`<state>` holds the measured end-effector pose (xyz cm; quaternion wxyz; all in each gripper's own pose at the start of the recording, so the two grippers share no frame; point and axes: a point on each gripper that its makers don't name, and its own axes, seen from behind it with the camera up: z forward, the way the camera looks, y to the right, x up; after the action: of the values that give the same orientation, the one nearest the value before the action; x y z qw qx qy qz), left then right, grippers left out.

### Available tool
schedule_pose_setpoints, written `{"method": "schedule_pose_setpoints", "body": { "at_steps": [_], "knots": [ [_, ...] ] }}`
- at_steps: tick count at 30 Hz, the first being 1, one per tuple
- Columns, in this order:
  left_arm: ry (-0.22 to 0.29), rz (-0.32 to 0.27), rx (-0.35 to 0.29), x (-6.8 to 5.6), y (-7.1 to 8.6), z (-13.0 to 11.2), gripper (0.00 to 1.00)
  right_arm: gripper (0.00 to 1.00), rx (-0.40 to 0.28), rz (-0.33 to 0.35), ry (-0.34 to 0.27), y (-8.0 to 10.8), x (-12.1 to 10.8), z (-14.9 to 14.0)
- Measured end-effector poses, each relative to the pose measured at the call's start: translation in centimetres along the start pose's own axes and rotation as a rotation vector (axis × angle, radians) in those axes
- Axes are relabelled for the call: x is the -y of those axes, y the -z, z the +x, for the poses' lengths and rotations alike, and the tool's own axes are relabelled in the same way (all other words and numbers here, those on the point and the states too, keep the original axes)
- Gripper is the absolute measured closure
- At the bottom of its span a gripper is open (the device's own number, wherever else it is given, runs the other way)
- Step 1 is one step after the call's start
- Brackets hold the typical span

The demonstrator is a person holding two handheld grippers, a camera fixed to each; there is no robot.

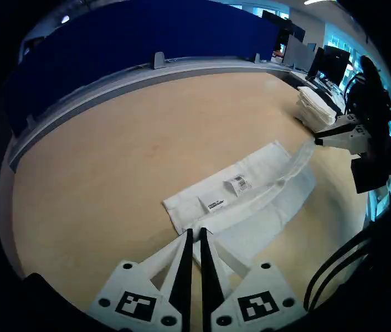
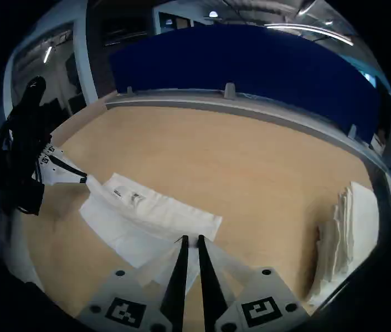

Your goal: Fold towel

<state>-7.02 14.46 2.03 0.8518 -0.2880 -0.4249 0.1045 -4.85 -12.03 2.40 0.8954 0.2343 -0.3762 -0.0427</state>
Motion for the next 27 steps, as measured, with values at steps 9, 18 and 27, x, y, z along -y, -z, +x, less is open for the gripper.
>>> {"method": "schedule_pose_setpoints", "body": {
  "at_steps": [9, 18, 27],
  "knots": [
    [-0.007, 0.017, 0.012, 1.0, -1.7, -0.3, 0.88, 0.87, 0.011, -0.017, -0.032, -1.9, -0.7, -0.7],
    [-0.033, 0.060, 0.014, 1.7, -2.6, -0.2, 0.73, 0.85, 0.012, -0.044, -0.030, -2.5, -1.2, -1.0],
    [-0.003, 0.078, 0.014, 2.4, -2.2, -0.6, 0.52, 0.49, 0.007, -0.093, -0.019, -2.3, -2.3, -1.0]
  ]
}}
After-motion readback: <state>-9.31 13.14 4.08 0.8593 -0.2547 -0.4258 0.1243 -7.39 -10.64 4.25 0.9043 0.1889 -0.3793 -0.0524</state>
